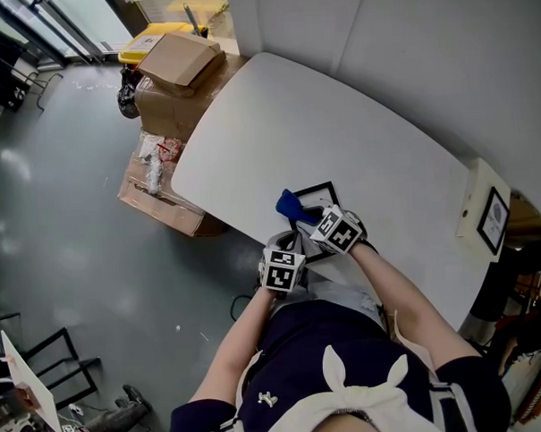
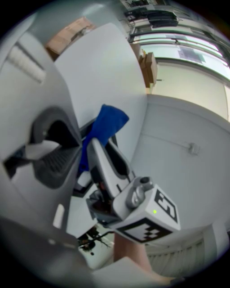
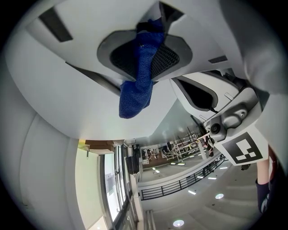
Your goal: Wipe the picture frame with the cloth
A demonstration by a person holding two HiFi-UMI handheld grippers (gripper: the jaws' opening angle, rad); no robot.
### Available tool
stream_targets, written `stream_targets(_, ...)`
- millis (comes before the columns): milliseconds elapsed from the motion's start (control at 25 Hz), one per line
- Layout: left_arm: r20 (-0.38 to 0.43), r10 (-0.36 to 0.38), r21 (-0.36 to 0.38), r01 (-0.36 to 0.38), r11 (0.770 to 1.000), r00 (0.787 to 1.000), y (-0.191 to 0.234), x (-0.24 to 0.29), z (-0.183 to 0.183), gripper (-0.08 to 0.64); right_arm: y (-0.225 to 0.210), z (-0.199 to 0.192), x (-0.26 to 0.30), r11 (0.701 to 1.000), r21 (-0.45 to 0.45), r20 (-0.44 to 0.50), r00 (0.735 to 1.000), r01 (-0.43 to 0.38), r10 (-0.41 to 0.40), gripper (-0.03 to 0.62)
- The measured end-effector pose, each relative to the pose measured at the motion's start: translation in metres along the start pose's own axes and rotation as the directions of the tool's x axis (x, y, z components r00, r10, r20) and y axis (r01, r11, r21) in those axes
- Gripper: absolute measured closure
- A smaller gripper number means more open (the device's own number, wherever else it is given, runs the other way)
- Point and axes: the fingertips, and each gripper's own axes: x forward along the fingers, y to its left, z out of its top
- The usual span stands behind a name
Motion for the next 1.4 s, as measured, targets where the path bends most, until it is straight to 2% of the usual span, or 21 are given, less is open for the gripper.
stream_targets(800,-0.003,-0.006,0.004,0.006,1.0,1.0,0.002,0.0,0.0,0.557,0.011,-0.004,-0.002,0.999,0.025,0.04,0.999,-0.033,0.032,0.503)
stream_targets(1400,0.004,-0.001,0.019,0.0,1.0,1.0,0.005,0.003,-0.004,0.557,0.018,-0.013,-0.008,0.996,0.08,0.057,0.998,-0.039,0.034,0.503)
